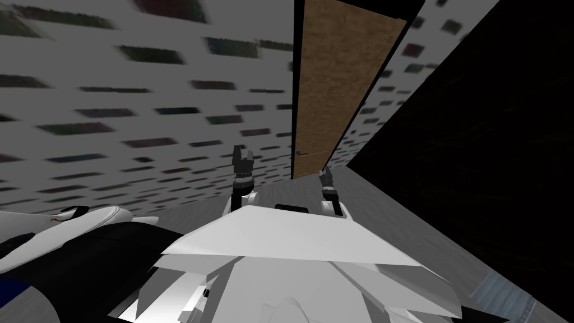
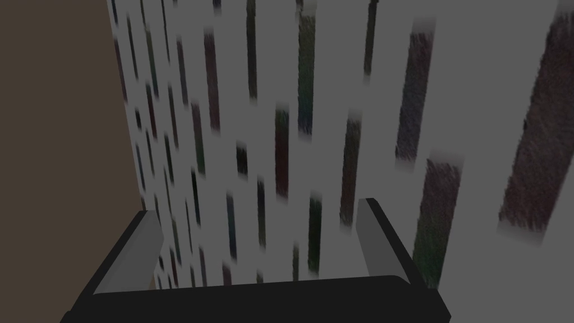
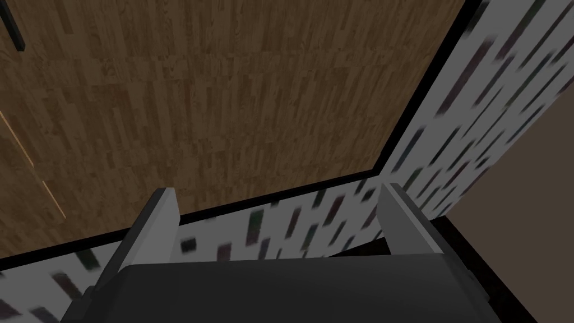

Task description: Pull the door open

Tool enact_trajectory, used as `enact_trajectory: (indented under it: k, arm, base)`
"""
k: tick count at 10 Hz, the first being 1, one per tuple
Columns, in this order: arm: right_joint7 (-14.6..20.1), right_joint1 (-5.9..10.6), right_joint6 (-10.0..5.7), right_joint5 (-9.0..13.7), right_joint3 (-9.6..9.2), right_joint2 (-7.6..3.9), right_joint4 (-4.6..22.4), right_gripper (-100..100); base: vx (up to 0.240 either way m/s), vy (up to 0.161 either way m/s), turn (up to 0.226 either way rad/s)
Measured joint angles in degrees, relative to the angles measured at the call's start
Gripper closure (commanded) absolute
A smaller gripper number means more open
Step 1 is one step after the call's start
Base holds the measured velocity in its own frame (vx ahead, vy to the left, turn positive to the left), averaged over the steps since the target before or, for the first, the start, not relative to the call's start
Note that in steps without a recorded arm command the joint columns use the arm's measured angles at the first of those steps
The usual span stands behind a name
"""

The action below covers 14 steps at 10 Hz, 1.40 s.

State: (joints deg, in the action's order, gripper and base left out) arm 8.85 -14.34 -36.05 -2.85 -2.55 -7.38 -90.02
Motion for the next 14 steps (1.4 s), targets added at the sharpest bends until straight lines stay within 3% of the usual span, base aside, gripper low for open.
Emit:
enact_trajectory:
  k: [5, 11, 14]
  arm:
    - [0.71, 3.56, -2.13, 0.59, -0.2, -0.98, 8.55, -100]
    - [1.33, 6.69, -4.04, 1.12, -0.51, -1.83, 16.75, -100]
    - [1.82, 9.1, -5.73, 1.55, -0.65, -2.57, 22.86, -100]
  base:
    - [0.068, -0.006, 0.077]
    - [0.061, -0.006, 0.071]
    - [0.092, -0.023, 0.122]
